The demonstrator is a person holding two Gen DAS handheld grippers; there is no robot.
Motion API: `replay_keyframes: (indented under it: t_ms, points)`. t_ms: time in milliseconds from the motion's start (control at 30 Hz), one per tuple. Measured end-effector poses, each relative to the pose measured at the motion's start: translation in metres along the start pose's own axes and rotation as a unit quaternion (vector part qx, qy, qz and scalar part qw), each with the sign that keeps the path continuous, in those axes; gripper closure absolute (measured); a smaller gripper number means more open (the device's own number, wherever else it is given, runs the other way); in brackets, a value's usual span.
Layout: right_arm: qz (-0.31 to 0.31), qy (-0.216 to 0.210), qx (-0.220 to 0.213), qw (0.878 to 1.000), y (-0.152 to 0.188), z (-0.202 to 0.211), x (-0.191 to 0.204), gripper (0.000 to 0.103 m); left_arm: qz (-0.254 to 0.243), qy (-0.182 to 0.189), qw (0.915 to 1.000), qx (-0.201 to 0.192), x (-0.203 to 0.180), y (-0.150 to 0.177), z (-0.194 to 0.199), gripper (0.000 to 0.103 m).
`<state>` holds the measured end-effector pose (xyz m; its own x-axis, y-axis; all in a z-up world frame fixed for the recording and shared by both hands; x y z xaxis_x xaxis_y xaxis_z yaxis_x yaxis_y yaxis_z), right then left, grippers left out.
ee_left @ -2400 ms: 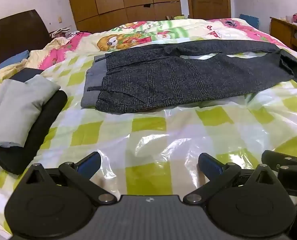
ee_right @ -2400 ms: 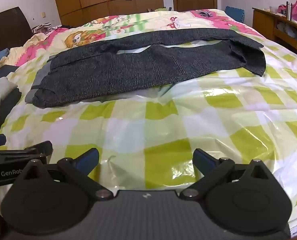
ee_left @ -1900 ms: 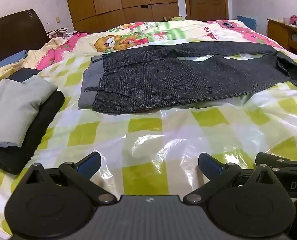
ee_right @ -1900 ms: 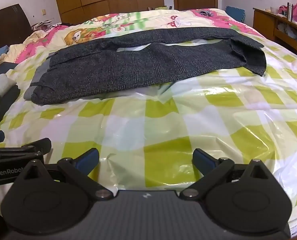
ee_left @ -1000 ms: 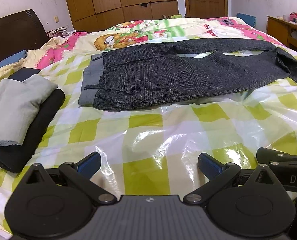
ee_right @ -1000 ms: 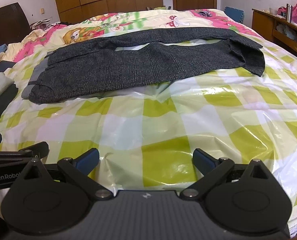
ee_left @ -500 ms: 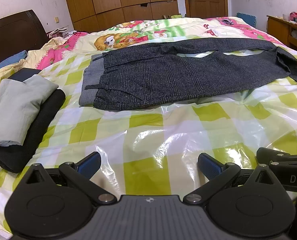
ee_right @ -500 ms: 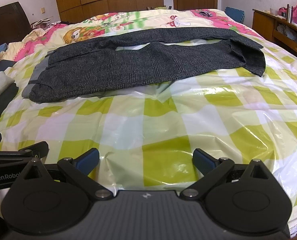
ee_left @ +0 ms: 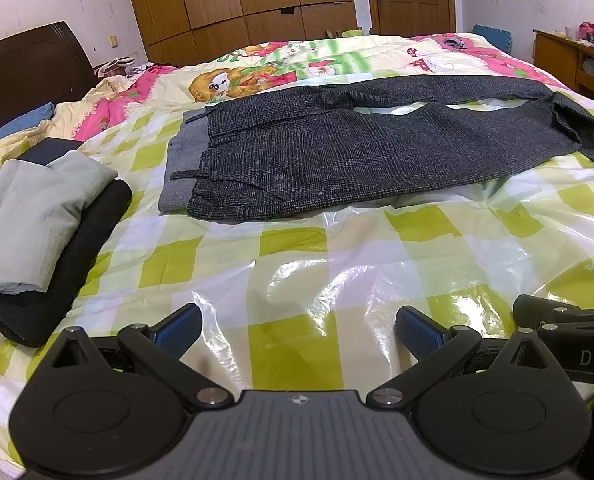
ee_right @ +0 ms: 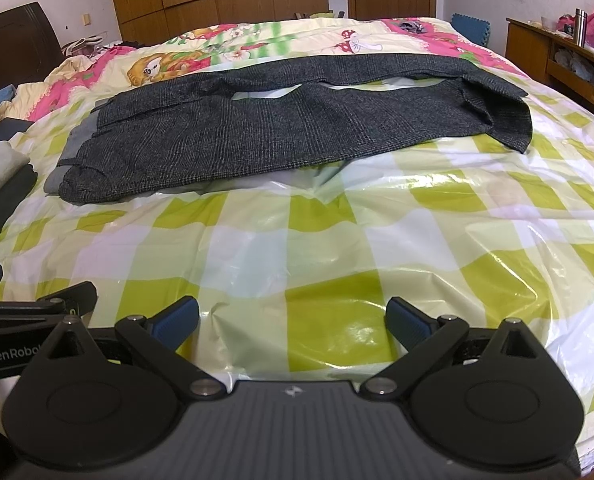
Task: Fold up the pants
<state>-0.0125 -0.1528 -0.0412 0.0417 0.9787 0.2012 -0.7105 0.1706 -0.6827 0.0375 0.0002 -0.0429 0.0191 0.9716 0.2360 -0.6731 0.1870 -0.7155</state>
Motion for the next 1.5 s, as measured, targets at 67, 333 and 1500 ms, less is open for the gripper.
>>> replay_keyframes:
  t_ms: [67, 333, 1500]
  points:
    - [0.0, 0.0, 0.001, 1.0, 0.0005, -0.0002, 0.0003, 0.004, 0.0, 0.0, 1.0, 0.0, 0.0, 0.0001, -0.0001, 0.0]
    - [0.0, -0.001, 0.001, 1.0, 0.0023, -0.0013, 0.0016, 0.004, 0.0, 0.0, 1.0, 0.0, 0.0, 0.0001, -0.0001, 0.0]
    - [0.01, -0.004, -0.004, 1.0, 0.0002, -0.0003, 0.0061, 0.005, 0.005, -0.003, 0.9999, -0.008, 0.0007, -0.001, 0.0008, 0.0]
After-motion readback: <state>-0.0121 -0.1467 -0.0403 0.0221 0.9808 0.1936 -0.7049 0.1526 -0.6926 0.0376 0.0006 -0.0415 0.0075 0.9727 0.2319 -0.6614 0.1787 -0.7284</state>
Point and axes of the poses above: each gripper's, at about its wrist camera, not at the fingertips, and z roughly against the way its jaws point, x to its left, y to its underside, the point moved 6 cm from there along -z, roughly the way its jaws point, and after that the axes turned 9 degrees about -y, right-handed, at the moved point
